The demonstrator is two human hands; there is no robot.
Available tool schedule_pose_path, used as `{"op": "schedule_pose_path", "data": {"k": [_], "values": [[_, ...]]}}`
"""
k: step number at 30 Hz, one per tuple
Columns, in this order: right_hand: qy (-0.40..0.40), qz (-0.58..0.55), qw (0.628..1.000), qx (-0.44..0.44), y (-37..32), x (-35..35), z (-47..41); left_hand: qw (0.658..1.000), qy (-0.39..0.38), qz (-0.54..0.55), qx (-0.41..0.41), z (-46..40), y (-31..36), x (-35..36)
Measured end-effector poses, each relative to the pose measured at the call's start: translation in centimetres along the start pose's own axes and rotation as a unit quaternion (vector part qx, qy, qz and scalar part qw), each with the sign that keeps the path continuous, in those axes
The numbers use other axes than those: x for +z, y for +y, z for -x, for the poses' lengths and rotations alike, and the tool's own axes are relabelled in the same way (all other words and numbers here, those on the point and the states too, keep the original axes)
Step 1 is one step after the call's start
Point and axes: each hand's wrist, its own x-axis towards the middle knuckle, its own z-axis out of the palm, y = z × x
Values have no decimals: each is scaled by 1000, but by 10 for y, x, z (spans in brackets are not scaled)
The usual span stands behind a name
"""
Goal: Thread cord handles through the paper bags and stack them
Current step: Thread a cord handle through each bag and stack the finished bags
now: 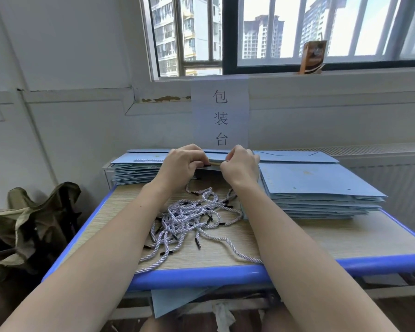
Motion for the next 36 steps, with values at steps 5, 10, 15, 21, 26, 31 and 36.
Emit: {"op": "schedule_pose_path", "data": {"k": [5,10,15,21,26,31,36], "values": [[-14,-16,1000,1,-2,-3,0,998,44,-40,13,0,6,3],[-23,-28,999,4,-3,-3,2,996,42,-75,-21,1,13,7],[-45,-55,997,-8,-3,-1,3,992,63,-93,-64,0,9,8],[-53,-46,997,-16,-3,0,-2,990,79,-108,-53,-1,9,11],[-51,19,998,-40,-3,-1,-6,998,7,-31,-52,-3,2,2],[-165,12,976,-142,-6,-15,-5,990,-22,-109,-91,-1,2,-4],[-263,-43,943,-200,-9,-35,1,990,-51,-45,-125,0,-5,-9]]}}
